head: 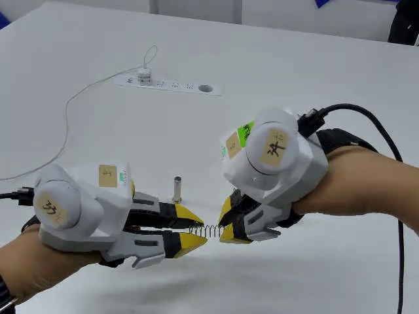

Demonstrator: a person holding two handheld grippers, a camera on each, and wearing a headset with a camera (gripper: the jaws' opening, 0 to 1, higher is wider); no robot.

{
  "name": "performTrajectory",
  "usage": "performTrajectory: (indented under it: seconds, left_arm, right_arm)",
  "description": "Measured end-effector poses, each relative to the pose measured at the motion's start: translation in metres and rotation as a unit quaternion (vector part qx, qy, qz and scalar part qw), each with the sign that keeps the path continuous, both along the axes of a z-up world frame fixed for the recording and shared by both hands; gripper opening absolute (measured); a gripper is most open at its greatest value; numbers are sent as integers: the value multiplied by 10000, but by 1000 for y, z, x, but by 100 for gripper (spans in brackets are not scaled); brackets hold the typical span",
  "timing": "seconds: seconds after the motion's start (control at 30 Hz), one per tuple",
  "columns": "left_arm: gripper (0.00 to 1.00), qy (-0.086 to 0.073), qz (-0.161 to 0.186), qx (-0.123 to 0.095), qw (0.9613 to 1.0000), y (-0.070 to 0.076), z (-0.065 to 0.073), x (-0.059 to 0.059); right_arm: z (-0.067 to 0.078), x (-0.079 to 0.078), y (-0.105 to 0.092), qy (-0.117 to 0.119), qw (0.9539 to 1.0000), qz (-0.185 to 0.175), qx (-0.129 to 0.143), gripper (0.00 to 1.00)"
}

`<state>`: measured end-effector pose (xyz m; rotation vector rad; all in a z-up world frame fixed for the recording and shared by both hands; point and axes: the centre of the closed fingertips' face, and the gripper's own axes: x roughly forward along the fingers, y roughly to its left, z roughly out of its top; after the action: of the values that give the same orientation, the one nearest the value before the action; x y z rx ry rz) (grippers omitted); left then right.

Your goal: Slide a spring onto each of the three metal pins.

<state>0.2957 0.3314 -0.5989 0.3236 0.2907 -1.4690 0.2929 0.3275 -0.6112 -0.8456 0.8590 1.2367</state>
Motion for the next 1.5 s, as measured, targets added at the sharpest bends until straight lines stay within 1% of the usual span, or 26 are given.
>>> performTrajectory:
  seconds: [0.2,0.37,0.7,0.8,0.97,1.07,1.17,1.27,1.43,1.5]
  left_arm:
    - [12,-15,-47,-14,10000,0,2,-1]
    - [11,24,-78,-40,10000,-1,3,-3]
    - [11,0,-132,-188,9997,-7,18,-9]
    - [11,-23,-141,-187,9997,-8,20,-9]
    - [11,-7,-111,-176,9998,-8,19,-10]
    - [11,7,-95,-146,9998,-7,16,-10]
    - [11,18,-76,-97,9999,-6,13,-10]
    - [11,25,-62,-105,9999,-5,12,-9]
    - [11,9,-84,-87,9999,-6,12,-10]
    - [11,2,-93,-82,9999,-7,12,-10]
  right_arm:
    - [2,0,0,2,10000,-32,35,12]
    - [-1,0,-2,54,10000,-61,48,12]
    - [-8,-4,-5,144,9999,-57,47,13]
    - [-7,-4,-6,128,9999,-46,56,13]
    - [-2,-5,-6,92,9999,-51,101,12]
    - [4,-5,-5,52,9999,-40,138,12]
    - [16,-5,1,50,9994,-62,347,12]
    - [24,-5,6,31,9989,-49,466,12]
    - [34,-9,16,60,9978,-4,660,12]
    - [35,-8,19,57,9976,-1,685,12]
